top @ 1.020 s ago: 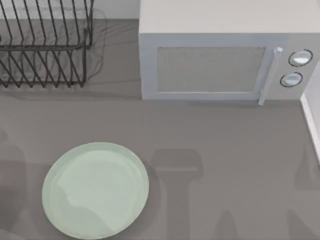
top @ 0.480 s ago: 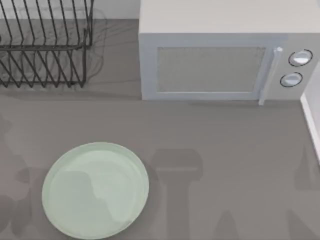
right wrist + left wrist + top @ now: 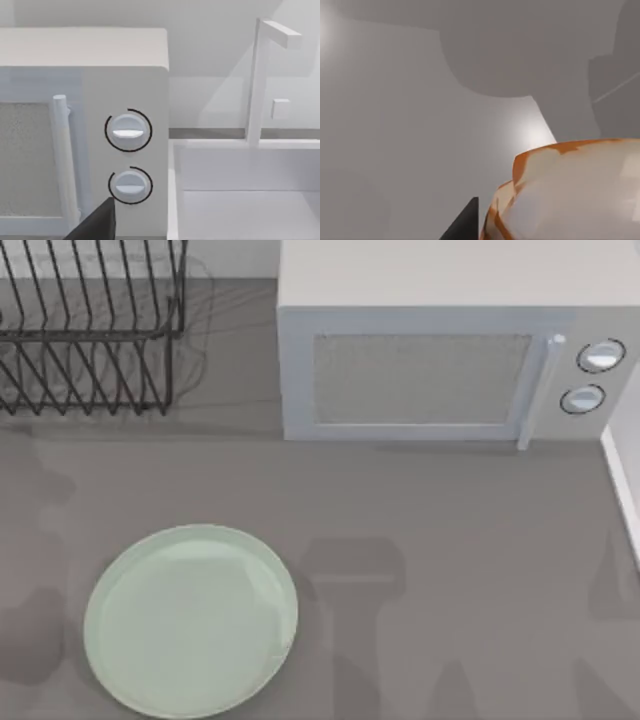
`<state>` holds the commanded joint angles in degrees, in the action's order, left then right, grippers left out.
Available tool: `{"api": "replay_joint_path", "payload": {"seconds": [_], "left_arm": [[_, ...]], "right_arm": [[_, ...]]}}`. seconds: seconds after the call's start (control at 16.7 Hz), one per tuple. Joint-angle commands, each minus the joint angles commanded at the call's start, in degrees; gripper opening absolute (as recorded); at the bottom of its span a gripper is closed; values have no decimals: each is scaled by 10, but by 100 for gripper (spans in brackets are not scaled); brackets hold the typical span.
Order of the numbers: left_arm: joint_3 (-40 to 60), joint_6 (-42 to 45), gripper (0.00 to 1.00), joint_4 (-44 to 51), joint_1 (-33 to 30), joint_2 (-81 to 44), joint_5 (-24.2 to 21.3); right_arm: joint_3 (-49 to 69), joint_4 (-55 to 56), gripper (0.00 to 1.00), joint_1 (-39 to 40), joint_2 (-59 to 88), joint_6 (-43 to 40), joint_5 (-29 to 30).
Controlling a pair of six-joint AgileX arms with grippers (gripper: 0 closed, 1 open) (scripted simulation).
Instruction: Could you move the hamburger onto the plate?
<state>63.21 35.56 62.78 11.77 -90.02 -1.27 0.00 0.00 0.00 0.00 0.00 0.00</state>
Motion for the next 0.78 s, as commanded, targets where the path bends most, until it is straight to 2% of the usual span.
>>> {"api": "replay_joint_path", "payload": {"seconds": [0.48, 0.6, 0.78], "left_arm": [[27, 184, 0, -16, -336, -58, -15], [32, 219, 0, -25, -393, -62, -16], [36, 246, 0, -34, -431, -63, -15]], "right_arm": [[0, 0, 100, 0, 0, 0, 0], [0, 0, 100, 0, 0, 0, 0], [0, 0, 100, 0, 0, 0, 0]]}}
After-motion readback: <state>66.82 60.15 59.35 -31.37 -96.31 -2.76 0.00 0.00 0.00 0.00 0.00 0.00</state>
